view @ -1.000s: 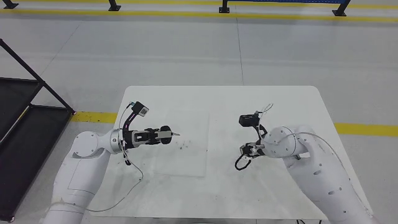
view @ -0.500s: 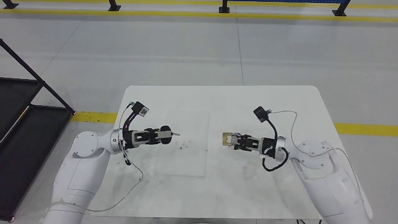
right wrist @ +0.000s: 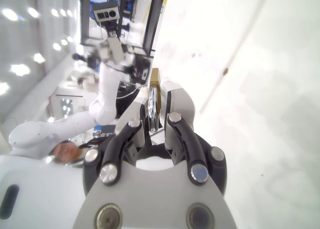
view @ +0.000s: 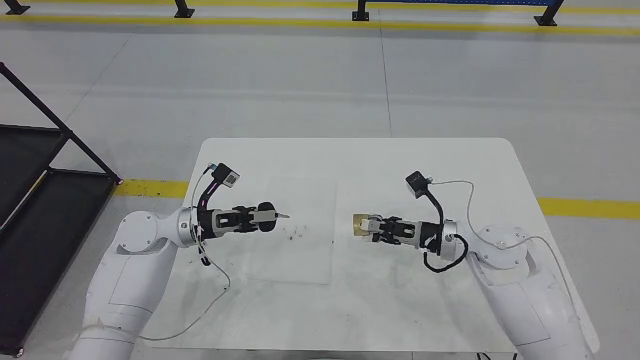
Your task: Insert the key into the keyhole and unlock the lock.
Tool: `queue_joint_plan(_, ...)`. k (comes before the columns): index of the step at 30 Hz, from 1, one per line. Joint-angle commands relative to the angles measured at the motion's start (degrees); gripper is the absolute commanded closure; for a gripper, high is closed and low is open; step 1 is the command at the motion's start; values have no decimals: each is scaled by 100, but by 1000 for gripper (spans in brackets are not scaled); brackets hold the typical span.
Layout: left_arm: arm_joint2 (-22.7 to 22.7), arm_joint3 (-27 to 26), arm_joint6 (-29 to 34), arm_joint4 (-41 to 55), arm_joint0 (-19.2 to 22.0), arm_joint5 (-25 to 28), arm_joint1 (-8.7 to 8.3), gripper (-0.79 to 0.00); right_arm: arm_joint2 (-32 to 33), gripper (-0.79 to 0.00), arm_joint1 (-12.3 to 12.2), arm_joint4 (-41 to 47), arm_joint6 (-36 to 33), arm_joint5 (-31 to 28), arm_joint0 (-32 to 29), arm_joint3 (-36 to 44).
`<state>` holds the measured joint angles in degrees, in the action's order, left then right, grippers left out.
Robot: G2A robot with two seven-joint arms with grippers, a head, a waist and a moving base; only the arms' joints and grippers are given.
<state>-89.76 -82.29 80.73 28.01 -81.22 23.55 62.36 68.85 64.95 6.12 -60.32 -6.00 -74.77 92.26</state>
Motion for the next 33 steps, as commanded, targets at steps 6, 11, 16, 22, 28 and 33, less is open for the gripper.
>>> queue_joint_plan(6,0,0,0,0,0,0,0,0,-186,0,102,1109,585,-540,-235,-204)
queue_joint_plan(11,0,0,0,0,0,0,0,0,-429,0,163,1255,881,-914,-281,-308)
queue_joint_plan(16,0,0,0,0,0,0,0,0,-572,0,186,1222,996,-979,-296,-258)
queue_joint_plan(22,0,0,0,0,0,0,0,0,-660,0,184,1156,1032,-944,-368,-168)
queue_joint_plan(28,0,0,0,0,0,0,0,0,-654,0,182,1414,892,-1058,-401,-201)
queue_joint_plan(33,0,0,0,0,0,0,0,0,-654,0,182,1414,892,-1058,-401,-201)
